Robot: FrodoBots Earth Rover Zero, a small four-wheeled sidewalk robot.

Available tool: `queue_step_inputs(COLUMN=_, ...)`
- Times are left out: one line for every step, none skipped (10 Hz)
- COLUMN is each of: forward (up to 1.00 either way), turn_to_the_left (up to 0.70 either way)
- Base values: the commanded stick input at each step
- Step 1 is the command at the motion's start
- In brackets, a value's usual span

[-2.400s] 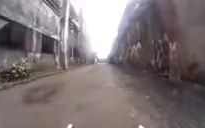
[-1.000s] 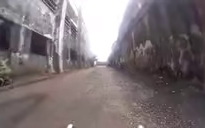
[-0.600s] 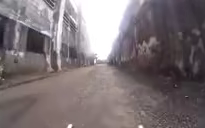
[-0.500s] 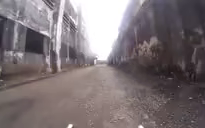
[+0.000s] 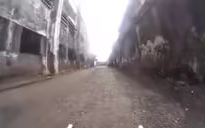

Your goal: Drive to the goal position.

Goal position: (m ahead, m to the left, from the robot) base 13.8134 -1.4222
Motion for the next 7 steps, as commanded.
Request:
queue_step_inputs(forward=0.70, turn_to_the_left=0.00)
queue_step_inputs(forward=0.70, turn_to_the_left=0.00)
queue_step_inputs(forward=0.70, turn_to_the_left=0.00)
queue_step_inputs(forward=0.70, turn_to_the_left=0.00)
queue_step_inputs(forward=0.70, turn_to_the_left=0.00)
queue_step_inputs(forward=0.70, turn_to_the_left=0.00)
queue_step_inputs(forward=0.70, turn_to_the_left=0.00)
